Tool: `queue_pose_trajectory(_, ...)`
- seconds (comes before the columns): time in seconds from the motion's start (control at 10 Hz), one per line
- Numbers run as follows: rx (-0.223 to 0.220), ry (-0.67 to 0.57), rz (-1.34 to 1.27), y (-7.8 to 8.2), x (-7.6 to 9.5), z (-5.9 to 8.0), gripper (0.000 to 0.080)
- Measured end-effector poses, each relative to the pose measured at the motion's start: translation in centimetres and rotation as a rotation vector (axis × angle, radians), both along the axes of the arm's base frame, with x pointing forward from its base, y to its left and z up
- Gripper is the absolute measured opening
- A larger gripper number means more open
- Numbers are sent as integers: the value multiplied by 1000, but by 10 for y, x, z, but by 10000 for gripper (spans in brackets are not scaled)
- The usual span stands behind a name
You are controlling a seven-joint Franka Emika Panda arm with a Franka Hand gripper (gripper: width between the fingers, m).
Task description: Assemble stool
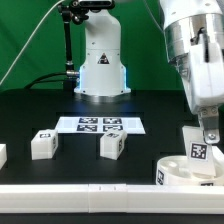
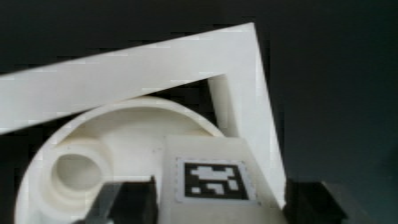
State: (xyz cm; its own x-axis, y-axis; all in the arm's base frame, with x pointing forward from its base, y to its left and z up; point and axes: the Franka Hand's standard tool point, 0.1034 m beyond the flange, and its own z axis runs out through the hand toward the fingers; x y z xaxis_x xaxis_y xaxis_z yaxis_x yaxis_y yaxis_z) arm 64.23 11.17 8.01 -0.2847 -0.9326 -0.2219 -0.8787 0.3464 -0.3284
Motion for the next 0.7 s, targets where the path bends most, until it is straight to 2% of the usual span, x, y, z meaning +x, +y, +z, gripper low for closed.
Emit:
queue_pose_trajectory(0.1, 10, 3, -24, 1, 0, 0, 346)
queue_pose_trajectory(0.3, 0, 0, 0, 0, 0, 0, 365)
queue_pose_trajectory(0.4, -16, -6, 37, -1, 1, 1, 541)
queue_pose_trajectory(0.5, -43, -18, 103, -2, 2, 4, 616)
queue_pose_trajectory(0.7, -69, -43, 171, -4, 5, 18, 644)
